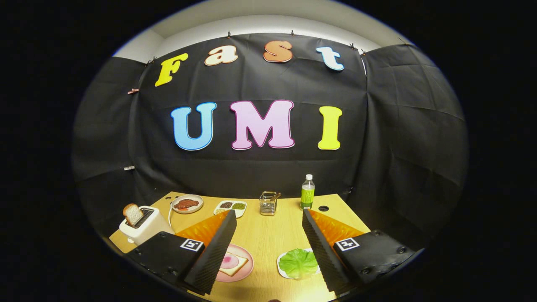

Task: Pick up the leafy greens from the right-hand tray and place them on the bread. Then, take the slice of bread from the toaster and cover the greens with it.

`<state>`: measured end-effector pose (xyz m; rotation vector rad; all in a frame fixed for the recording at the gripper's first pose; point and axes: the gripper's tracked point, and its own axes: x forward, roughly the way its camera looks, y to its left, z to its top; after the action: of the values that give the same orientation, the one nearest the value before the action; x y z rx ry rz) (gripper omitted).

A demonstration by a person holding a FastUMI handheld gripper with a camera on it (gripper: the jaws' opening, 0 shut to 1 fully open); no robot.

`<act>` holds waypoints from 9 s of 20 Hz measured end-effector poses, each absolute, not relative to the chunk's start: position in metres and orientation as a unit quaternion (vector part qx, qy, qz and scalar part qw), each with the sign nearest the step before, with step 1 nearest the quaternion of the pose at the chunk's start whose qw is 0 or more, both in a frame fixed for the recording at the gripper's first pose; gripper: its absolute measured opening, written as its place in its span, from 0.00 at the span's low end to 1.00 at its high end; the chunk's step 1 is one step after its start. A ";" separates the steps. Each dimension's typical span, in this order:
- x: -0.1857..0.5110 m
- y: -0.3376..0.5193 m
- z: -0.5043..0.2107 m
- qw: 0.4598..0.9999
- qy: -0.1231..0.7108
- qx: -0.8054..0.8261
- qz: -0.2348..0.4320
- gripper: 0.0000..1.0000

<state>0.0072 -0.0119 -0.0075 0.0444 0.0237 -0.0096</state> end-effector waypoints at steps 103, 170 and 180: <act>0.066 0.100 -0.211 0.941 0.324 0.008 0.099 0.08; 0.074 0.495 -0.159 0.902 0.251 -0.108 0.335 0.97; 0.081 0.489 -0.163 0.903 0.291 -0.069 0.308 0.42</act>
<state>0.0811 0.4890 -0.1632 -0.1423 0.6018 0.6359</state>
